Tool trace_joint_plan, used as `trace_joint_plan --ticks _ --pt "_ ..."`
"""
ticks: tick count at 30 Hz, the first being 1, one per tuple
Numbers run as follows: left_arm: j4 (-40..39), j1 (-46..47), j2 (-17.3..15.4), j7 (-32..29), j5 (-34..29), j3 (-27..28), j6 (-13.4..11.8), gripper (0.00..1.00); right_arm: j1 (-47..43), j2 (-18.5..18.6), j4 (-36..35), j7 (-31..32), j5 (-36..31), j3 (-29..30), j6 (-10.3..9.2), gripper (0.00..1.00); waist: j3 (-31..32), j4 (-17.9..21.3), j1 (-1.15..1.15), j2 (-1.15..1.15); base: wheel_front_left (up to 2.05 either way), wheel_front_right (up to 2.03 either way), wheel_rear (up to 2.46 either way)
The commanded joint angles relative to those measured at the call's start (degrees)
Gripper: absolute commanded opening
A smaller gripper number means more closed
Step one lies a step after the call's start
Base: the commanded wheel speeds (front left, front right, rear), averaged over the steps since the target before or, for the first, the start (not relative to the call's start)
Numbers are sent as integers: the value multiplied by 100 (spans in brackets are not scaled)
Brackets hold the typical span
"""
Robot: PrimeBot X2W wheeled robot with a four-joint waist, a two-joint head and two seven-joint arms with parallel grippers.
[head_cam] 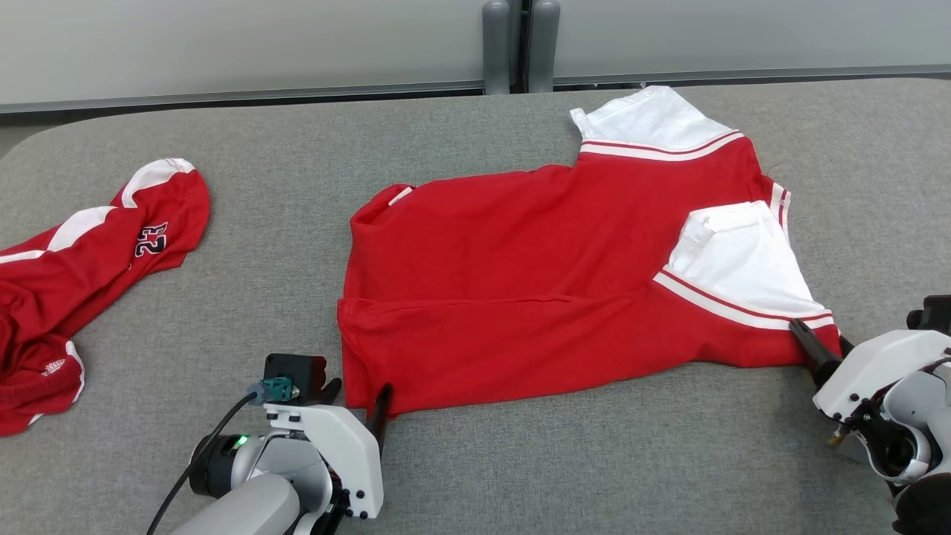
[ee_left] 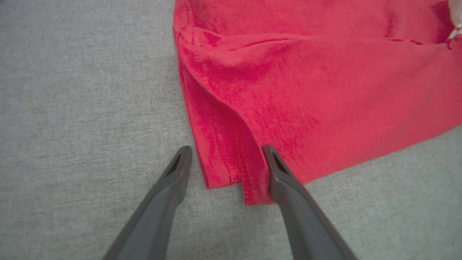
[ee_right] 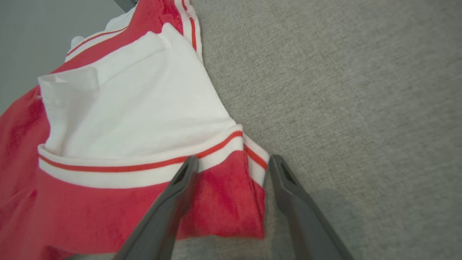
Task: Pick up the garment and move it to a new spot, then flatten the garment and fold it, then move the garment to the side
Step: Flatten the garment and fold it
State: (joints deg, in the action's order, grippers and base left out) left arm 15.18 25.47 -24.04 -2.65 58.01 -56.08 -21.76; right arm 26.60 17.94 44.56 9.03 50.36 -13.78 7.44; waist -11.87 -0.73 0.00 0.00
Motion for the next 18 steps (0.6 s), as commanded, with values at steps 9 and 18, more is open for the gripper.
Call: trace_joint_plan --ticks 9,18 --pt "108 -97 4 -208 183 -1 26 4 -170 -140 31 325 315 -348 9 0 110 8 0 0 0 0 0" --pt "-36 -136 -231 -177 315 105 337 0 -131 76 -297 80 552 -453 9 0 388 22 0 0 0 0 0"
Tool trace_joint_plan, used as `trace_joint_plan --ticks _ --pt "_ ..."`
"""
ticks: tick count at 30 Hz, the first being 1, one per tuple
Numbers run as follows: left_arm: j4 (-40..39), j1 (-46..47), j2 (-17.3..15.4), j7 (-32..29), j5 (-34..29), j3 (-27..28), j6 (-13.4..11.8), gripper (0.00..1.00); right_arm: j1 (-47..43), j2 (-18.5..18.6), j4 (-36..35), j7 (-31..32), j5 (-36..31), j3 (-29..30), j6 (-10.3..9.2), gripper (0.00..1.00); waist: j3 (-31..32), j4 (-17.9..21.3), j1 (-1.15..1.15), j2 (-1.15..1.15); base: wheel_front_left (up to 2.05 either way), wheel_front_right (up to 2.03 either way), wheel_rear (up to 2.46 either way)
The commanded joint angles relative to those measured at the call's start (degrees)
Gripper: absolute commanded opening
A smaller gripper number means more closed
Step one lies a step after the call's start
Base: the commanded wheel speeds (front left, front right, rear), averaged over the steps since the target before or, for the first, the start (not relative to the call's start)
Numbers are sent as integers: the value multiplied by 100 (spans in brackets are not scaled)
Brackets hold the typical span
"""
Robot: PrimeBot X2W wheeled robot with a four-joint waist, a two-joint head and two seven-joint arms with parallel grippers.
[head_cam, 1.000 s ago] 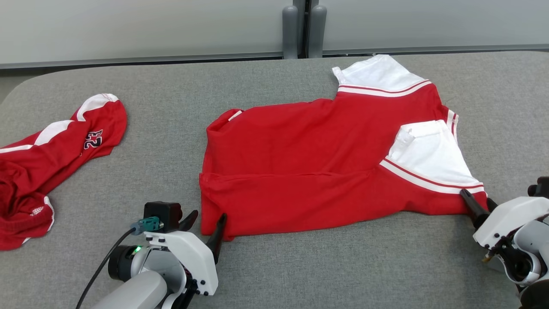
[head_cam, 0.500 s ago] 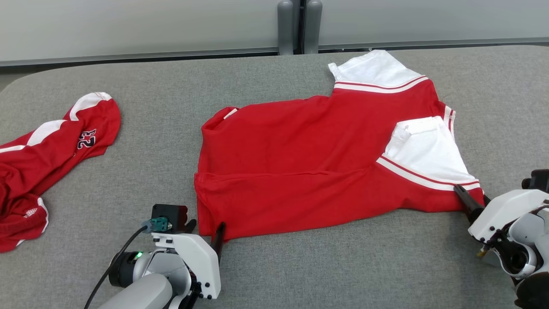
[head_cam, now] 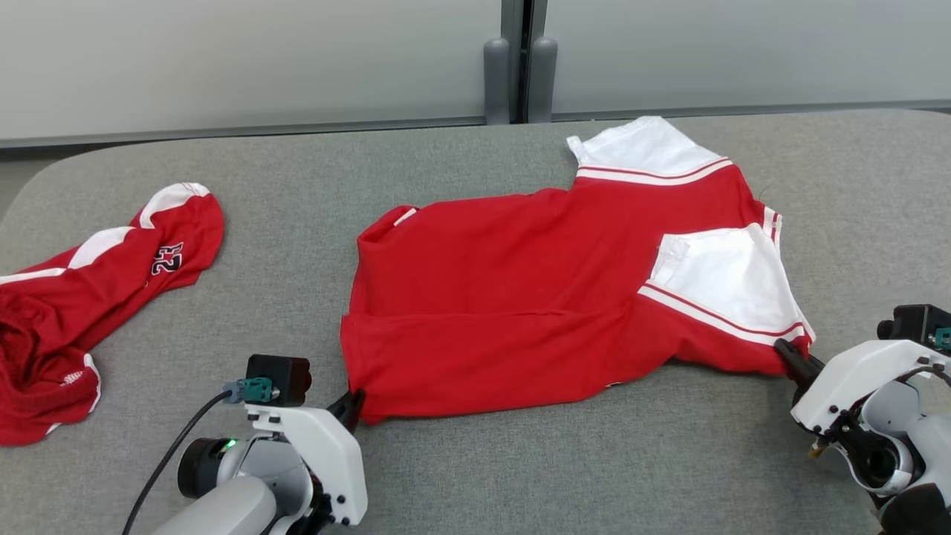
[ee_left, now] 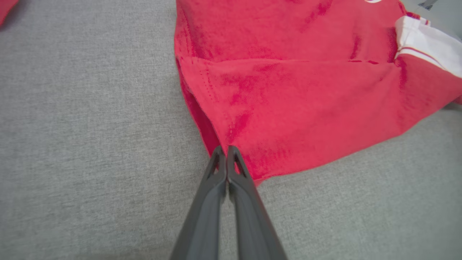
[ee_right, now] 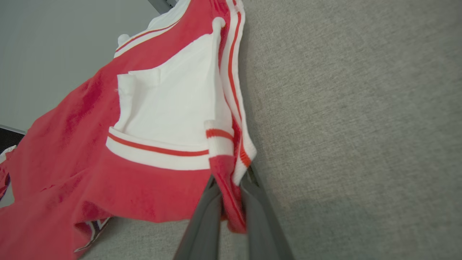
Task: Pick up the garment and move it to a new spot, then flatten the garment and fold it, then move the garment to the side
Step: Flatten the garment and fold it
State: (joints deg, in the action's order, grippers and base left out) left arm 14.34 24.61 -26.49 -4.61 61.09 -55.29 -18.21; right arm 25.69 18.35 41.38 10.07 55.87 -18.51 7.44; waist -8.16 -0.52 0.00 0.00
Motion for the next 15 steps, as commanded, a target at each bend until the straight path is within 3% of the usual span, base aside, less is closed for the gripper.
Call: trace_joint_plan --ticks 1,7,15 --pt "-28 -71 -70 -8 11 13 23 0 -64 72 -31 21 43 3 9 0 58 5 0 0 0 0 0" --pt "-690 -271 -706 -371 79 -91 153 0 -386 424 -530 441 301 -176 9 0 317 22 0 0 0 0 0" --pt "-1795 -818 -1395 -855 256 -330 61 0 -1211 958 -1274 1065 581 -116 9 0 577 77 0 0 0 0 0"
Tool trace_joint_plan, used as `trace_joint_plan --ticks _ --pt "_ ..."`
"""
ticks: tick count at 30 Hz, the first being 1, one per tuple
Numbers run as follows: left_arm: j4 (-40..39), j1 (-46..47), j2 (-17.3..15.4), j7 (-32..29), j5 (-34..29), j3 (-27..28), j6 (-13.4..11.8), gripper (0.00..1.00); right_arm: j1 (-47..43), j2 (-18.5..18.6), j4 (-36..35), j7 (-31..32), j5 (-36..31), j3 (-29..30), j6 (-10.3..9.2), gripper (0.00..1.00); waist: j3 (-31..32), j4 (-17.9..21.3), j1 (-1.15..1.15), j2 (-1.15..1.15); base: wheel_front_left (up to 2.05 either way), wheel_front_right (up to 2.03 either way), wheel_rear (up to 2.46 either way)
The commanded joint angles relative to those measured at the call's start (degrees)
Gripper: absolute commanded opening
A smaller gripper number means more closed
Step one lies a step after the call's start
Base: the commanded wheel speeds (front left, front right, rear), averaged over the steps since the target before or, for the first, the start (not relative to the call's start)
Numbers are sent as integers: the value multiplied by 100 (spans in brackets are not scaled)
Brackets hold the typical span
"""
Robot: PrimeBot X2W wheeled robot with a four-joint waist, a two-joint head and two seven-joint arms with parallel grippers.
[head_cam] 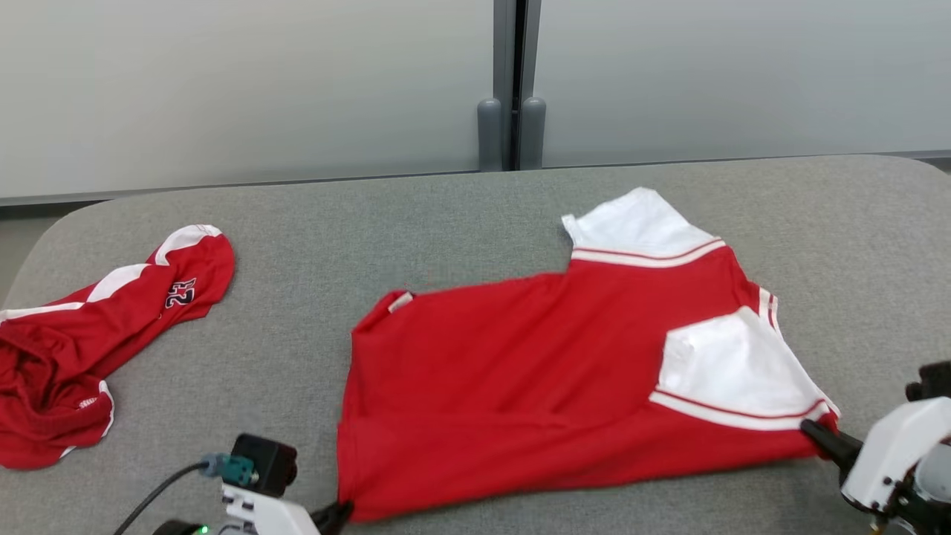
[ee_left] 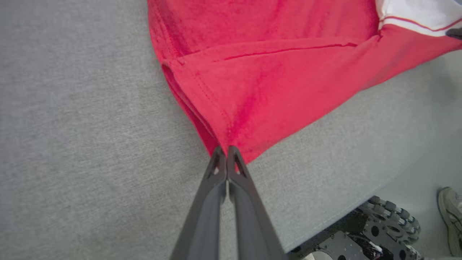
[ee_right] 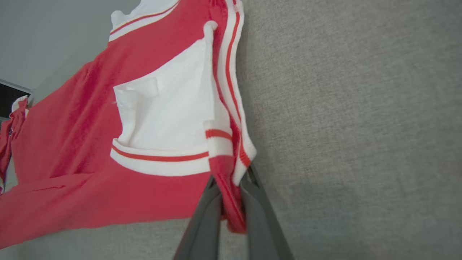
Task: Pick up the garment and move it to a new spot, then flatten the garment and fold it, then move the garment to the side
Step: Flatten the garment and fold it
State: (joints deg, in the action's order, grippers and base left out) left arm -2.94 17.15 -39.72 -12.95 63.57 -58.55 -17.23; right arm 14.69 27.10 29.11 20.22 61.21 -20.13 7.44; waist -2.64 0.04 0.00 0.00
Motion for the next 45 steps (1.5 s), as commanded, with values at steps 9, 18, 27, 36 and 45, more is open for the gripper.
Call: trace_joint_plan --ticks 9,18,27,36,45 --pt "-833 -657 -581 -151 264 -24 -385 0 -1125 448 -646 631 129 649 6 0 76 23 0 0 0 0 0" --pt "-846 -794 -518 -285 407 -117 -435 100 -1746 215 -1119 1286 -249 1275 6 100 17 15 0 0 0 0 0" --pt "-976 -479 -602 -37 93 75 -617 100 -1799 -171 -1878 1497 -728 2087 7 100 27 40 0 0 0 0 0" --pt "-780 107 -471 534 -523 384 -787 100 -1072 -470 -2329 1170 -1304 2394 7 100 -142 45 0 0 0 0 0" --pt "-182 1339 -91 190 -1013 244 -247 100 560 -445 -1933 642 -1749 1899 7 100 -952 -127 0 0 0 0 0"
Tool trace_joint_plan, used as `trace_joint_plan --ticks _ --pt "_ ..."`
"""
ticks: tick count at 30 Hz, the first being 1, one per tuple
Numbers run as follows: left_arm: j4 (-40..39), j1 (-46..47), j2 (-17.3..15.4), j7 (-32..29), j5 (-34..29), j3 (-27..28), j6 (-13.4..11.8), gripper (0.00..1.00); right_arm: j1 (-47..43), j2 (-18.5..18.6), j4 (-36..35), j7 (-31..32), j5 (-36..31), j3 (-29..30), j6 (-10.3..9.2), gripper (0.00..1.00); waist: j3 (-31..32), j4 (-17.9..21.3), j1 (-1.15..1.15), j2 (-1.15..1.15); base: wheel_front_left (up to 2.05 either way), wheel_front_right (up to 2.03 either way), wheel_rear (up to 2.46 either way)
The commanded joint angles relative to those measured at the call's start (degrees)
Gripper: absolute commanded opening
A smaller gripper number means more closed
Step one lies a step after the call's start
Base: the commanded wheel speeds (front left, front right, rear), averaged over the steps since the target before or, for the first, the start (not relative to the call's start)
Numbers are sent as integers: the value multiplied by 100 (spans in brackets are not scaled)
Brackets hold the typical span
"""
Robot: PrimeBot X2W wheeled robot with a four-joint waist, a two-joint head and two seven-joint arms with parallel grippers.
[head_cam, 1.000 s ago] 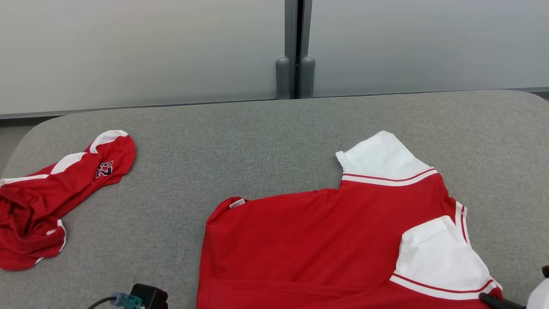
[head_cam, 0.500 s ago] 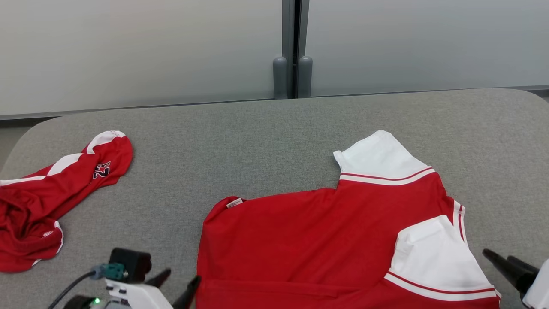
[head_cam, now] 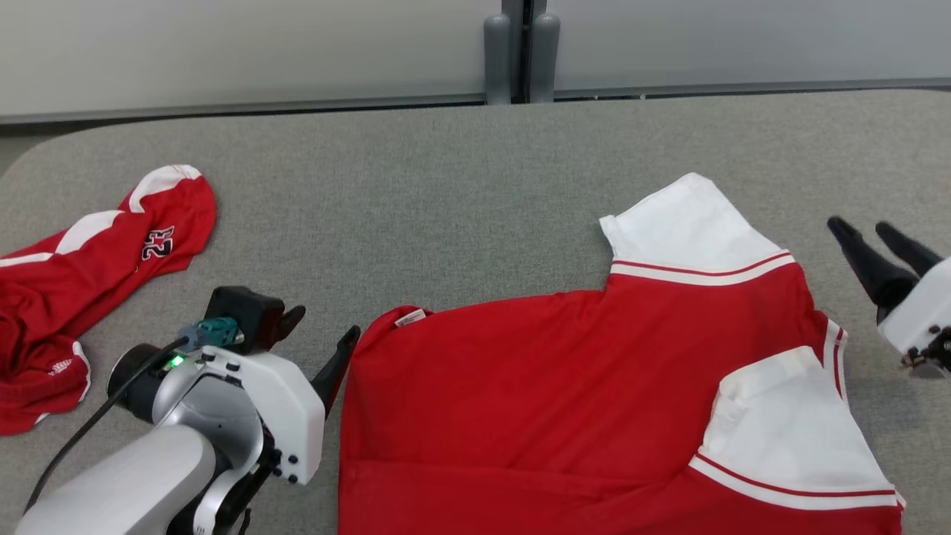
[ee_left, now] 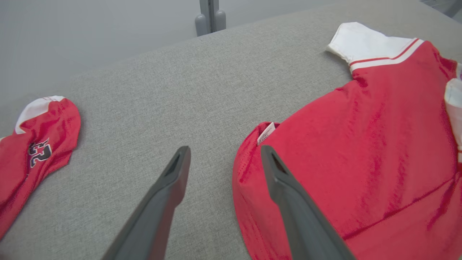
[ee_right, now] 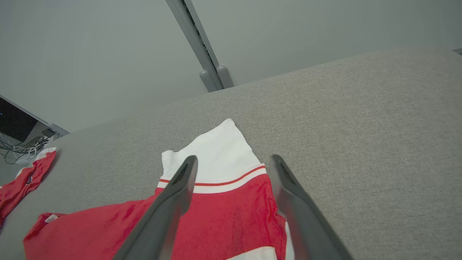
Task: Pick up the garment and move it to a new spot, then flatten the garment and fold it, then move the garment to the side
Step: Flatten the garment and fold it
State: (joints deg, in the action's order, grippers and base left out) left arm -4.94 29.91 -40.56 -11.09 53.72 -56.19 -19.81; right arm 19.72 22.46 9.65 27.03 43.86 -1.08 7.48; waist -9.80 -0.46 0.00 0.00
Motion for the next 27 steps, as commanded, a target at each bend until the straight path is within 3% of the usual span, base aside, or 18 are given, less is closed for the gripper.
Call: trace_joint_plan --ticks 1,11,27 --pt "76 223 41 -62 -97 -18 76 100 272 46 97 -93 -22 -65 3 100 -360 -99 0 0 0 0 0" --pt "672 1377 774 -506 -504 -349 549 100 2056 496 1350 -299 22 -1120 3 100 -1298 -384 0 0 0 0 0" --pt "540 1801 935 -986 -677 -617 641 100 3560 535 2828 -130 438 -2468 3 100 -1757 -562 0 0 0 0 0"
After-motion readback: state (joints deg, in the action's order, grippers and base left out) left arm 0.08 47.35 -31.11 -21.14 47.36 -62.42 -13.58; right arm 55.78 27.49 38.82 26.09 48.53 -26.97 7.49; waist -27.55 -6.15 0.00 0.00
